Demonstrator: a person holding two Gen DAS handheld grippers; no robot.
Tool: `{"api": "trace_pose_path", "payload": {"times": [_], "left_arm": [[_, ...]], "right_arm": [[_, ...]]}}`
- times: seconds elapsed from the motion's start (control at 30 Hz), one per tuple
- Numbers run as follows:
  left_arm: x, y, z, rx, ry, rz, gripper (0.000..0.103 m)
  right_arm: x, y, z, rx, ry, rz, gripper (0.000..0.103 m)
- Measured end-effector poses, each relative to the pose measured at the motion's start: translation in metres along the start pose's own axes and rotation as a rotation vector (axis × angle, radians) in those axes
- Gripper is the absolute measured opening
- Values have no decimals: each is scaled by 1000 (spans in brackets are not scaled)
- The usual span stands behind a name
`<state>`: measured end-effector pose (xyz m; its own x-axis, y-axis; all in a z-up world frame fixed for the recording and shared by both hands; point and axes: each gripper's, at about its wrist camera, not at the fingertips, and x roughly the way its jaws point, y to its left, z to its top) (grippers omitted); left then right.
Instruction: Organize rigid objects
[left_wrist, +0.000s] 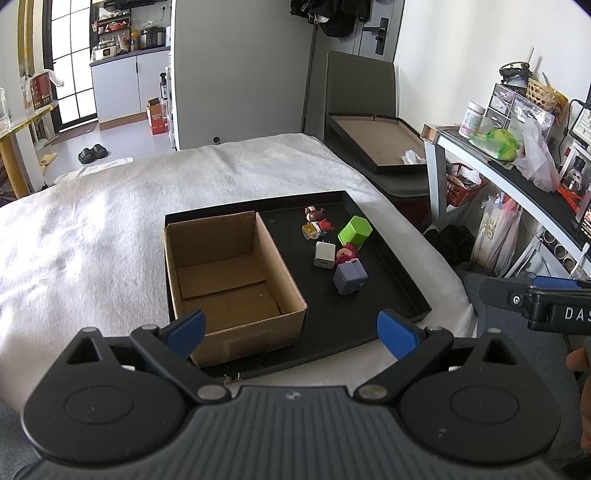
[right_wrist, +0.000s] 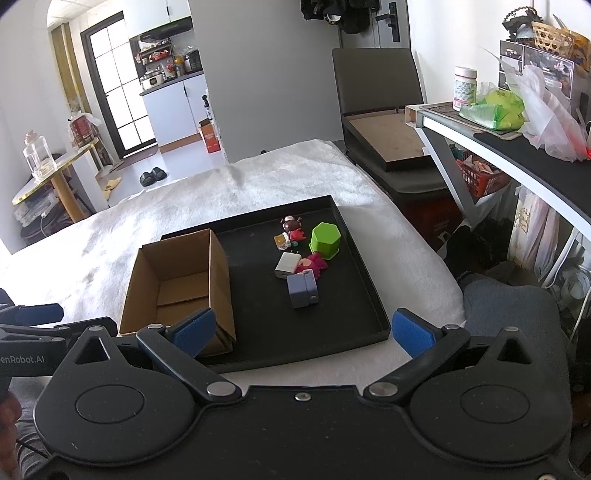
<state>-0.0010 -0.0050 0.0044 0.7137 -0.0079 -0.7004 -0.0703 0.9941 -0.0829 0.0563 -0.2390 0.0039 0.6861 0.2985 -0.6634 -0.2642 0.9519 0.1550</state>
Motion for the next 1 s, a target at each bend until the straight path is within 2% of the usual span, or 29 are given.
{"api": "trace_pose_path", "payload": {"times": [0.4, 0.6, 1.0], "left_arm": [[3, -3, 0, 6, 3, 0, 99], [2, 3, 1, -29, -21, 4, 99], [26, 14, 1, -64, 13, 57, 99]], "right_arm": [[0, -1, 1, 1, 2, 0, 103], [0, -2, 2, -3, 1, 0, 103], [19, -10, 1, -12, 21, -19, 103]]}}
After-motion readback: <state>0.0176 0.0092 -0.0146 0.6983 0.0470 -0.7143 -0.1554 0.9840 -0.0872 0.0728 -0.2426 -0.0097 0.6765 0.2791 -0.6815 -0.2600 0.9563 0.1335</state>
